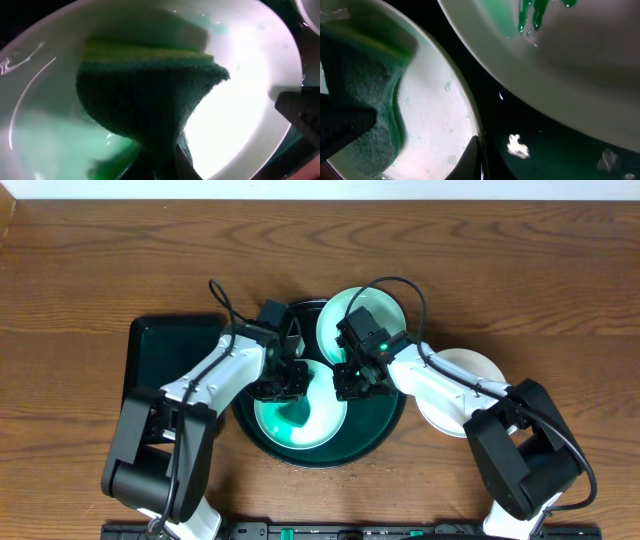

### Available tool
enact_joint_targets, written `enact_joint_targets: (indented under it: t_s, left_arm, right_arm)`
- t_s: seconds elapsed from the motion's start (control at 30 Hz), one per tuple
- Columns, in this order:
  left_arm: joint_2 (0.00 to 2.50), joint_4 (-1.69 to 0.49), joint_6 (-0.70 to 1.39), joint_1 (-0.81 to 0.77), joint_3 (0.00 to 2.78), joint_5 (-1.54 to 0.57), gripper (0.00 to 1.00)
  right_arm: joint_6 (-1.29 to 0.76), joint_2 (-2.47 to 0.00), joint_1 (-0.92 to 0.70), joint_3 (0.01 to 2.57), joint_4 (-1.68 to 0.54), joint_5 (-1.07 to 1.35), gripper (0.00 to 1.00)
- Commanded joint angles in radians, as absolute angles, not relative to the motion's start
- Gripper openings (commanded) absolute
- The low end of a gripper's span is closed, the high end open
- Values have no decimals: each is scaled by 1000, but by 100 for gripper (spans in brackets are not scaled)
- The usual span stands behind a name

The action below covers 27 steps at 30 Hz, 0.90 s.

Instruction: Clean dirty plates on tray and stack at the side

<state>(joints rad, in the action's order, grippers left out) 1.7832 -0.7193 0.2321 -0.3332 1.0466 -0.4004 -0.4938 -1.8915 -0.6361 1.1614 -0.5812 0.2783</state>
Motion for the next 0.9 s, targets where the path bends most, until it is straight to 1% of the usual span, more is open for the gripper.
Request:
enact_joint_targets:
  t_s: [0.0,0.07,0.13,0.37,0.57,0.77,0.87]
  left_arm:
    - [1814,-779,263,-312,1083,-343,7]
    - [1809,-835,319,-301,1114,-237,7]
    - [1805,-868,339,-300,1124,-186,7]
    - [1807,-865,361,-364,1080,-201,7]
    - [1807,-783,332,-424,1045,-347,7]
    - [1806,-716,323,-385,1048,-366,7]
    - [1806,-711,371,-319,1064,-302,7]
  right_arm:
    - [-501,-1892,-643,1181,-575,315,1]
    - [-501,-1892,-643,1181,-575,315,1]
    - [-501,-1892,-643,1181,-576,315,1]
    - [-501,-1892,-642,1181,-579,315,1]
    - [-501,-1892,-642,1181,-583,315,1]
    - [-501,-1892,-642,1181,-583,315,1]
    - [-501,-1892,-642,1181,-581,315,1]
